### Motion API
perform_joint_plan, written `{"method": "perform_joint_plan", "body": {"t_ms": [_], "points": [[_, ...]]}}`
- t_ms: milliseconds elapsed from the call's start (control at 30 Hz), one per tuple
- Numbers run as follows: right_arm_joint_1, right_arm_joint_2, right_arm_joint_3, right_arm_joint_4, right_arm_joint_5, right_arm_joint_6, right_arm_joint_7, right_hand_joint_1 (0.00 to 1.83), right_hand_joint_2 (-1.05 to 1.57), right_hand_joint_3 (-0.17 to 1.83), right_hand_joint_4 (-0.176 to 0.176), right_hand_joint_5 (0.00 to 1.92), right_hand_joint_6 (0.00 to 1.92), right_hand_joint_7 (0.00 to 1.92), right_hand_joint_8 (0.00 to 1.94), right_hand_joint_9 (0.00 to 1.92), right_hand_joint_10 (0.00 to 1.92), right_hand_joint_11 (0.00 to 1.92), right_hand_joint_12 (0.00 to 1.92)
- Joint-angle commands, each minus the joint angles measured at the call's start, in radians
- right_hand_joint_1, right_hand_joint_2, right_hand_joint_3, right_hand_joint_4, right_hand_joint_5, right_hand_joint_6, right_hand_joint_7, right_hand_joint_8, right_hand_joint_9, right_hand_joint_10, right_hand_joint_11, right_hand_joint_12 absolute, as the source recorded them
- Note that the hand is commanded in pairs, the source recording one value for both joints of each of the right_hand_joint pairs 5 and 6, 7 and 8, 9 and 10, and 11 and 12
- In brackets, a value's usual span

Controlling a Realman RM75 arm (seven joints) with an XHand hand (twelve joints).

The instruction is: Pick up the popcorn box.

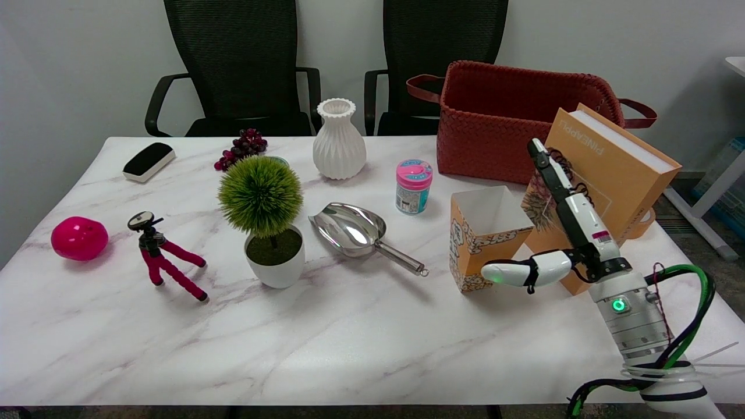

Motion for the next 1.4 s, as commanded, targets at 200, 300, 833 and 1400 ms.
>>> {"method": "perform_joint_plan", "body": {"t_ms": [200,300,833,1400], "points": [[0.109,0.015,-0.085,-0.146,0.114,0.028,-0.077,0.88,-0.03,0.37,0.000,0.00,0.00,0.03,0.03,0.00,0.00,0.00,0.00],[0.118,0.017,-0.093,-0.169,0.137,0.029,-0.077,0.90,-0.03,0.37,0.000,0.00,0.00,0.05,0.05,0.00,0.00,0.00,0.00],[0.184,0.026,-0.145,-0.234,0.204,0.029,-0.068,0.91,-0.04,0.37,0.000,0.00,0.00,0.09,0.09,0.00,0.00,0.00,0.00],[0.211,0.048,-0.267,-0.220,0.292,0.027,-0.067,0.91,-0.04,0.37,0.000,0.00,0.00,0.11,0.11,0.00,0.00,0.00,0.00]]}}
